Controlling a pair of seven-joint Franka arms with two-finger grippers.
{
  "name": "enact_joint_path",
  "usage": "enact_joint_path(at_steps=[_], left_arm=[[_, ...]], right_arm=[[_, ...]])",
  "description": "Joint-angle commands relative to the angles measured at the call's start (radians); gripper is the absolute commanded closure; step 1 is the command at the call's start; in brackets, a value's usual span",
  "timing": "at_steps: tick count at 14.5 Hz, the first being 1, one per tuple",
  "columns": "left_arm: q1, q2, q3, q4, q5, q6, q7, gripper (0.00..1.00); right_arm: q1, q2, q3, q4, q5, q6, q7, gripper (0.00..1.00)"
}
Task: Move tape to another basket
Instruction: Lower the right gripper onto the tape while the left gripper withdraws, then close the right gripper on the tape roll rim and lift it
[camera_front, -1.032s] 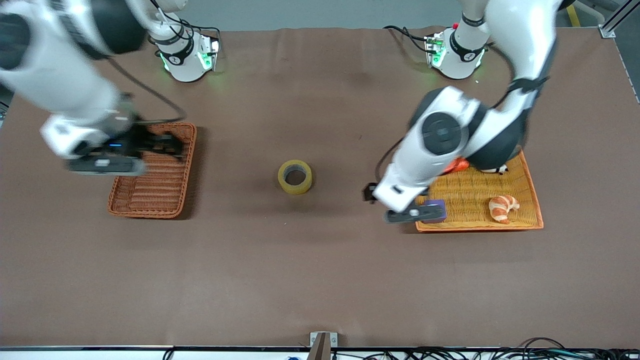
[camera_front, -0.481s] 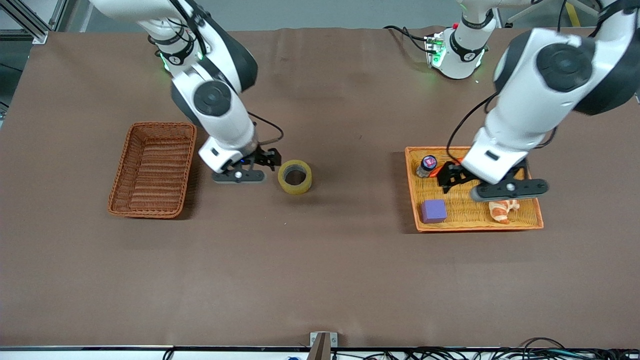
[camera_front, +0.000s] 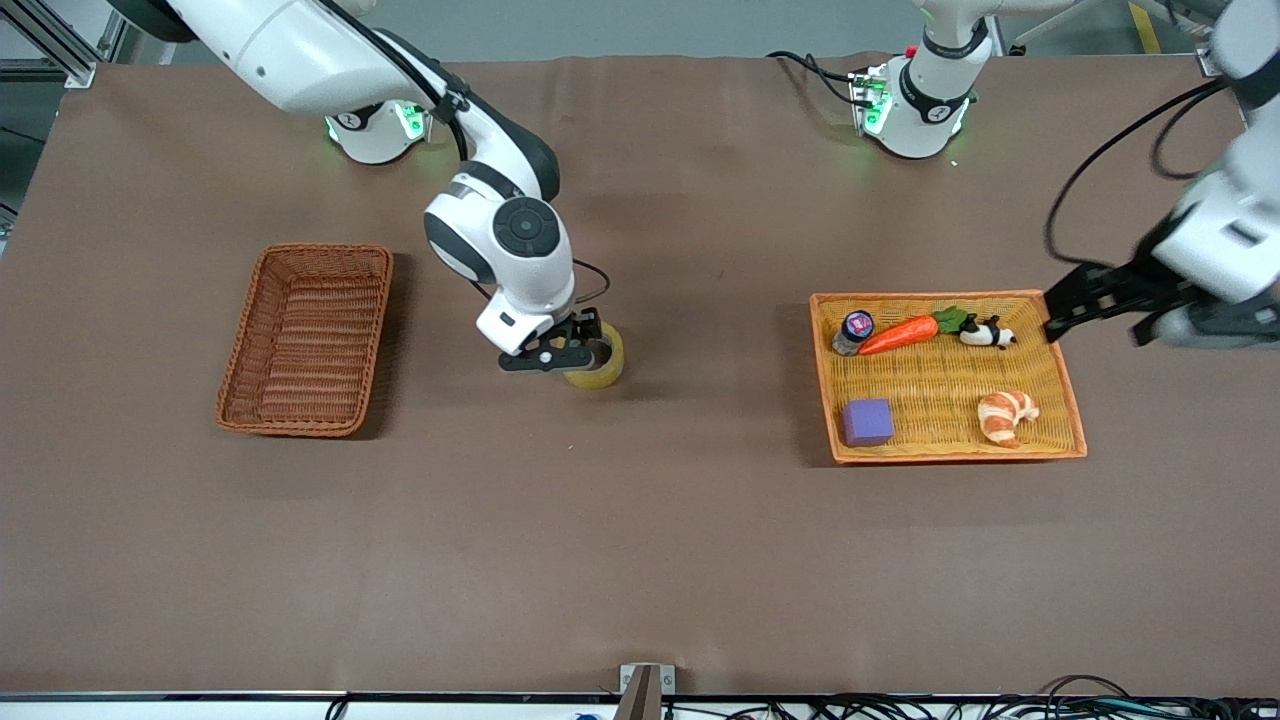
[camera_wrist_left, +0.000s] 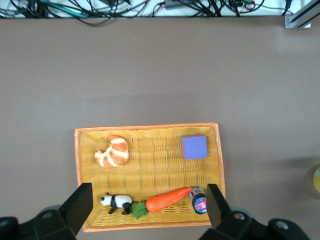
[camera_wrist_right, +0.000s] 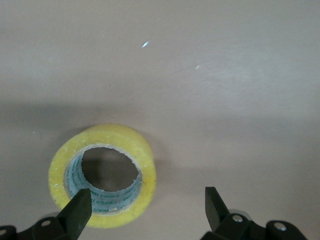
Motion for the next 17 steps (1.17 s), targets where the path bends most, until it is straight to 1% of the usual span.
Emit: enact_joint_path(at_steps=[1, 3, 5, 7, 9, 11, 14, 16, 17], left_arm=[[-0.016, -0.048, 0.055, -0.027, -0.025, -0.033, 0.086, 0.00], [-0.017, -0.033, 0.063, -0.016, -0.016, -0.043, 0.069, 0.00], [-0.016, -0.031, 0.068, -0.011, -0.009, -0.050, 0.070, 0.00], [-0.017, -0.031, 0.069, -0.008, -0.007, -0.120, 0.066, 0.00], [-0.019, -0.032, 0.074, -0.007, -0.007, -0.165, 0.066, 0.00], [-0.020, -0.040, 0.094, -0.014, 0.002, -0.165, 0.067, 0.00], [-0.045, -0.037, 0.094, -0.013, 0.053, -0.164, 0.067, 0.00], [-0.046, -0.039, 0.089, -0.011, 0.059, -0.165, 0.061, 0.00], [-0.043, -0.039, 0.088, -0.010, 0.059, -0.167, 0.054, 0.00]], right_arm=[[-0.003, 0.022, 0.013, -0.040, -0.065, 0.064, 0.028, 0.00], [-0.014, 0.043, 0.012, -0.034, -0.103, 0.073, 0.037, 0.00], [-0.028, 0.054, 0.010, -0.035, -0.111, 0.116, 0.054, 0.00], [-0.031, 0.068, 0.004, -0.035, -0.119, 0.121, 0.055, 0.00], [-0.039, 0.079, 0.003, -0.043, -0.162, 0.124, 0.057, 0.00], [-0.040, 0.080, 0.003, -0.052, -0.165, 0.126, 0.057, 0.00], [-0.033, 0.109, 0.004, -0.049, -0.200, 0.127, 0.059, 0.00], [-0.034, 0.128, 0.003, -0.046, -0.215, 0.139, 0.059, 0.00], [-0.039, 0.131, 0.003, -0.048, -0.218, 0.149, 0.059, 0.02]])
